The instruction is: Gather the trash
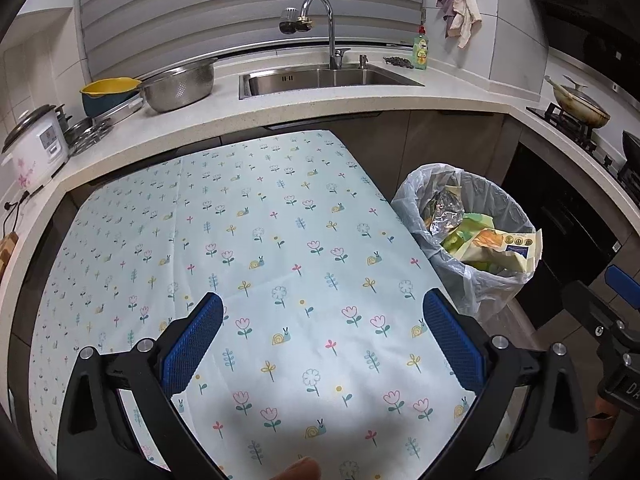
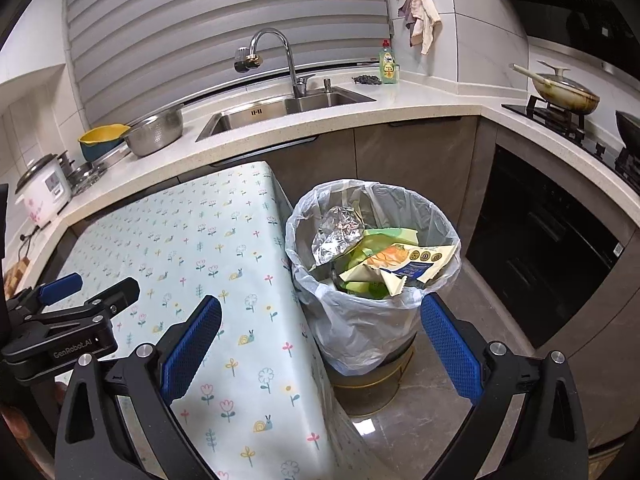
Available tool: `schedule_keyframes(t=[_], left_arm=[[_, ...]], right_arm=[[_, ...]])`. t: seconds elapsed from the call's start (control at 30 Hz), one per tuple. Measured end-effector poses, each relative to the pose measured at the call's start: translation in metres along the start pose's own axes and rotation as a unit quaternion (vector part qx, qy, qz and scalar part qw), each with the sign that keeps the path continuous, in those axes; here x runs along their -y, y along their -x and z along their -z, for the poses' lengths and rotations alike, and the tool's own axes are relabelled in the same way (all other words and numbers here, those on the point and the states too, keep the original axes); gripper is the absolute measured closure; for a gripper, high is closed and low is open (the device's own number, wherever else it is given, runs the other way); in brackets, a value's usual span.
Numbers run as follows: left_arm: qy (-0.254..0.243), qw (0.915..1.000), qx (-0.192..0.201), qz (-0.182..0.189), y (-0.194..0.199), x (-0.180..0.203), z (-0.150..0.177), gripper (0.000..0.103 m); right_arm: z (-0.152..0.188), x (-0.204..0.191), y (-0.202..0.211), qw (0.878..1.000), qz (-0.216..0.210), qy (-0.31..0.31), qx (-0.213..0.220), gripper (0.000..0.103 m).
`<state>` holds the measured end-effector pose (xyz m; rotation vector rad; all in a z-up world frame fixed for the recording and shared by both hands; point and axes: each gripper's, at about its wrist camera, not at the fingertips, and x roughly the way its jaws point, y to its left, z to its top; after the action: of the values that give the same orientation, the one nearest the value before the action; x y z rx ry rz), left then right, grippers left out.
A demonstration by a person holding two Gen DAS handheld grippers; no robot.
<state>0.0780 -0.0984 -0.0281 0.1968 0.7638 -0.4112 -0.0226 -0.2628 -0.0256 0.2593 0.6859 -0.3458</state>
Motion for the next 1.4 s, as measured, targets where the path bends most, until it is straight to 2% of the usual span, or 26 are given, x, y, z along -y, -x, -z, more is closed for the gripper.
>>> schedule_keyframes(t=[0.47, 1.4], left_arm=[[-0.009, 0.9999, -0.002, -0.007, 0.001, 0.013, 0.013, 0.007], [-0.016, 0.9998, -0.002, -0.013, -0.001, 0.028, 0.017, 0.007]], right_arm=[[0.012, -0.004, 0.002, 1.000, -0.003, 0.012, -0.004, 0.007], [0.016, 0.003, -0.001, 1.000, 0.001, 0.014, -0.001, 0.007]])
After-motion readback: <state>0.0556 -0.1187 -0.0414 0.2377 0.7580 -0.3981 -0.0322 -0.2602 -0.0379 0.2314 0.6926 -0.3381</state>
